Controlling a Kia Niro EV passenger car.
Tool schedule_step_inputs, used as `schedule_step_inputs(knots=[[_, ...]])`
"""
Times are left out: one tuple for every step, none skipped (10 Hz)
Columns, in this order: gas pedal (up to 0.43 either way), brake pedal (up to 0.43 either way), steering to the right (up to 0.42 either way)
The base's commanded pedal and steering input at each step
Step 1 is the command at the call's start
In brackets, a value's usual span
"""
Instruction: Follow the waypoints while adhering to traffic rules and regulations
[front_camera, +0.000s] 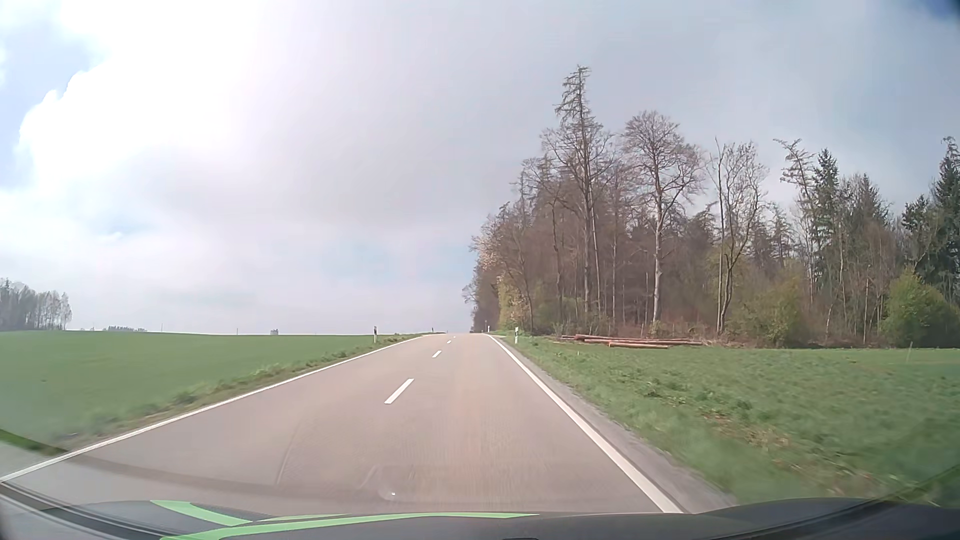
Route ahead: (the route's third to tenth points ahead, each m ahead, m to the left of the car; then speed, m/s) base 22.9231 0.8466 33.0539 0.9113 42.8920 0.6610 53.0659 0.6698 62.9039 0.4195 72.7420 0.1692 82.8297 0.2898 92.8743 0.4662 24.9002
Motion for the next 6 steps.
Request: schedule_step_inputs(knots=[[0.319, 0.000, -0.003], [0.299, 0.000, -0.001], [0.280, 0.000, -0.001], [0.268, 0.000, -0.001], [0.260, 0.000, -0.001], [0.248, 0.000, -0.001]])
